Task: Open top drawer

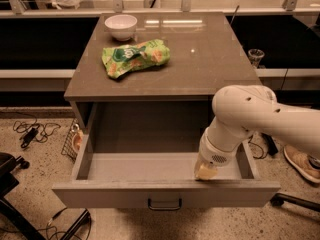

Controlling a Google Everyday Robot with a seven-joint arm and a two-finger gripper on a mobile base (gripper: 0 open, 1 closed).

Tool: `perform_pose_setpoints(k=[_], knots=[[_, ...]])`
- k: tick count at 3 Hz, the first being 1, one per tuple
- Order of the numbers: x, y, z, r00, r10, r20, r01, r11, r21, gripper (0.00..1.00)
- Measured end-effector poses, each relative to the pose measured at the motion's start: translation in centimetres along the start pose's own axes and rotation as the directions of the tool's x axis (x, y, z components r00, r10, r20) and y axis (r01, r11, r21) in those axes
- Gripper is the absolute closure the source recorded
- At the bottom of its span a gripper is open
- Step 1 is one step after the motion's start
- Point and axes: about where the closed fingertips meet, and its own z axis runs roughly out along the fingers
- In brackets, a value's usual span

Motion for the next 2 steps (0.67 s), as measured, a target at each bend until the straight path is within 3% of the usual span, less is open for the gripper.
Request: perform_pose_setpoints(k=[1,2], knots=[[-0.11,0.05,-0.49,1.0,0.0,0.0,0.0,1.0,0.0,1.0],[-0.11,0.1,-0.55,1.0,-0.001,-0.001,0.001,1.0,0.001,0.82]])
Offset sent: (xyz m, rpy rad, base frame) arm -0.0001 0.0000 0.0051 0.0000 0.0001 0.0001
